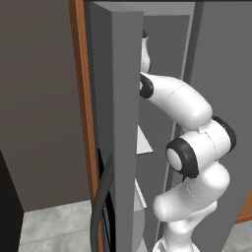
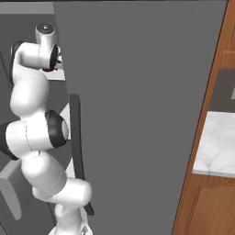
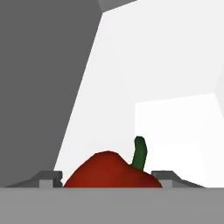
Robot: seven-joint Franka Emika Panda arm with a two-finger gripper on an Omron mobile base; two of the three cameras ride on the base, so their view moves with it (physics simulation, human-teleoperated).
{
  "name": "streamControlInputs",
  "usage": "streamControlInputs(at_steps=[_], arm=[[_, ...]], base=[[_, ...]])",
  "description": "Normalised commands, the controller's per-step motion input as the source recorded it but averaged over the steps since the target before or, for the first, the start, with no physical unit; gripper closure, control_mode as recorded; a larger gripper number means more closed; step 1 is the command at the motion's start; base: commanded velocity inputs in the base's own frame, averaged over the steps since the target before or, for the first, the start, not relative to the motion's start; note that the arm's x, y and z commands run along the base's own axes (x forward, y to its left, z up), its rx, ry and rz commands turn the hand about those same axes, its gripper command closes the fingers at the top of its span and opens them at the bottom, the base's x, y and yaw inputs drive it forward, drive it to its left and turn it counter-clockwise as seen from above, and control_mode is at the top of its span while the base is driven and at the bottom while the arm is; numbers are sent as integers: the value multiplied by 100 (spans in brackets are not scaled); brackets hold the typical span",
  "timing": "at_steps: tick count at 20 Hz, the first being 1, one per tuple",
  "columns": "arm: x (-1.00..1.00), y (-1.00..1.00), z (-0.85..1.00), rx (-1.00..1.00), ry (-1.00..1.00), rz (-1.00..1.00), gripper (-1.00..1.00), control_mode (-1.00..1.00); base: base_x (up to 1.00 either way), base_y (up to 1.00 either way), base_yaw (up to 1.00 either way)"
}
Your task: Take the bell pepper and squash out of the freezer and place them in the tupperware container on the counter. Then put the tupperware containing the vegetables back in the freezer.
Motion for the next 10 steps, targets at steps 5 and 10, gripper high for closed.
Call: streamControlInputs(at_steps=[5,10], arm=[[-79,-5,14,0,-12,-3,100,-100],[-73,-50,19,0,-15,-10,100,-100]], base=[[0,0,0],[0,0,0]])
